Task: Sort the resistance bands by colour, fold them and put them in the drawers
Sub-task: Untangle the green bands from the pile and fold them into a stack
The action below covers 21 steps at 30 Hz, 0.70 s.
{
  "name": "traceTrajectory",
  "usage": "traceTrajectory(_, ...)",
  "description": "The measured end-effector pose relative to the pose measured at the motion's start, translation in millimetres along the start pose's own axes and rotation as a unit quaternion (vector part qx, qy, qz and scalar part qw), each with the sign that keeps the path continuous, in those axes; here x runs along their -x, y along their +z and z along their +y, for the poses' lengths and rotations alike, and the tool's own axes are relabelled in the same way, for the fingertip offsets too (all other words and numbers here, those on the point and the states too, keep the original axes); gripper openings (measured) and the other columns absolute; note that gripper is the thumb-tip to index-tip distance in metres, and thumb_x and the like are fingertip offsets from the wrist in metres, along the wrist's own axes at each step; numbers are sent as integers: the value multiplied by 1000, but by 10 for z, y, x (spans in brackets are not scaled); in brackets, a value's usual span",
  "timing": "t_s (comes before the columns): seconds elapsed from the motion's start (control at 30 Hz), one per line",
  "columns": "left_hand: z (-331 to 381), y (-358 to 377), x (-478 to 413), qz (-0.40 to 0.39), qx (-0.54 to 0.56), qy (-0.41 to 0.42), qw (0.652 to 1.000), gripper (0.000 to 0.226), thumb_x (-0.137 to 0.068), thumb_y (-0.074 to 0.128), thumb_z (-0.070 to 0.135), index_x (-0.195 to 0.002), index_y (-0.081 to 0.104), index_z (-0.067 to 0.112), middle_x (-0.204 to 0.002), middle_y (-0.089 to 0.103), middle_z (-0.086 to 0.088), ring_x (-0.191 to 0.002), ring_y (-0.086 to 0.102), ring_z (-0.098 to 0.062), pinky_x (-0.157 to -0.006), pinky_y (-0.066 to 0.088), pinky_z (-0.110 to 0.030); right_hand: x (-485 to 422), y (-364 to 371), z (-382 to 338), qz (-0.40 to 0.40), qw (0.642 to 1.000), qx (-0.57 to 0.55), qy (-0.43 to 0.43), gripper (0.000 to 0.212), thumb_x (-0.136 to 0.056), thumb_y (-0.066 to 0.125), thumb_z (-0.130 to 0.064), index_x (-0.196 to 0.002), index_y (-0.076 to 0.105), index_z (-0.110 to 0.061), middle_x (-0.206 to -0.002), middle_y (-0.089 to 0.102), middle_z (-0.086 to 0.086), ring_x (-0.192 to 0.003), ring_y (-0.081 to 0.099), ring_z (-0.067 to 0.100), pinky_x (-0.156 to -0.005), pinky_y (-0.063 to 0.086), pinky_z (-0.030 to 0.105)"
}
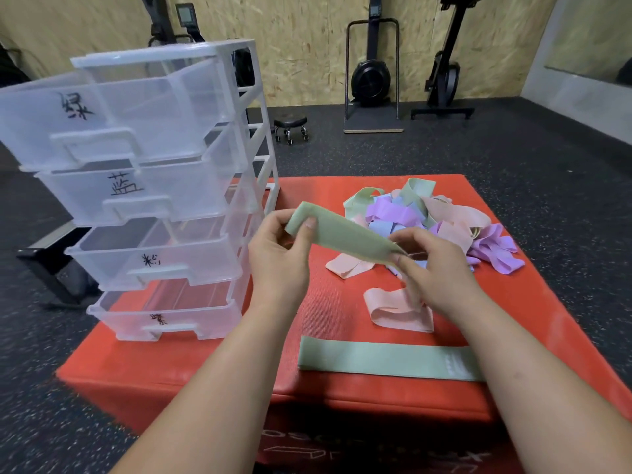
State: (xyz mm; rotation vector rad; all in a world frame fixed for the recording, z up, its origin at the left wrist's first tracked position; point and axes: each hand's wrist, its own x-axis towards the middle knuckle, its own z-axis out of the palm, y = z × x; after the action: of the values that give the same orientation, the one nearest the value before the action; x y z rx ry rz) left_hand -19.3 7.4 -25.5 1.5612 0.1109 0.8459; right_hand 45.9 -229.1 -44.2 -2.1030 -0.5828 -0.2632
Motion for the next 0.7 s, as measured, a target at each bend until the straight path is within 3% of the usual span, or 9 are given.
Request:
traceTrajectory(0.13,57,-109,74,55,17,-12,998,4,-99,74,15,-97,71,19,-88,71,1,-77,61,-4,-72,51,-19,95,-151,3,-23,998,63,-13,19,-96,71,-27,-113,69,-35,-93,72,-17,-89,67,5,-79,51,30)
traceTrajectory(0.23,10,-232,116,83,5,-44,996,4,-98,75,20,-97,72,22,-87,72,6,-76,62,-2,-71,50,-19,215,-274,91,-84,992,90,8,27,-94,76,-24,-113,68,-41,-88,70,-18,-84,65,0,-77,50,28)
traceTrajectory(0.3,-38,-284,166,58,-7,-71,996,3,-98,76,22,-97,73,22,-87,73,6,-75,63,-2,-69,50,-18,291,-350,149,-99,990,99,27,27,-96,74,-24,-115,66,-42,-89,69,-15,-81,64,-3,-72,47,22)
traceTrajectory(0.4,-115,-317,240,13,-48,-125,991,5,-97,76,25,-100,74,21,-84,74,7,-69,65,0,-66,52,-18,390,-452,224,-89,991,88,52,25,-98,71,-25,-116,65,-40,-89,66,-12,-78,61,2,-72,46,26)
traceTrajectory(0.53,-241,-388,271,-47,-88,-208,973,7,-94,79,18,-95,74,13,-84,76,1,-64,68,-3,-58,50,-18,543,-606,272,-67,991,43,106,16,-91,80,-26,-101,71,-33,-77,68,-6,-62,56,5,-64,46,27)
traceTrajectory(0.63,-325,-460,313,-102,-123,-243,957,12,-91,82,14,-84,73,10,-73,71,-2,-58,61,-10,-53,45,-21,722,-701,292,-95,982,-2,166,12,-87,84,-27,-95,75,-26,-65,66,-2,-58,51,9,-59,40,29)
traceTrajectory(0.7,-363,-506,348,-130,-157,-244,948,15,-88,84,17,-82,75,9,-65,67,-1,-54,54,-9,-53,41,-24,827,-722,297,-116,975,-23,189,7,-89,82,-22,-94,78,-22,-60,61,-8,-62,49,10,-60,36,27)
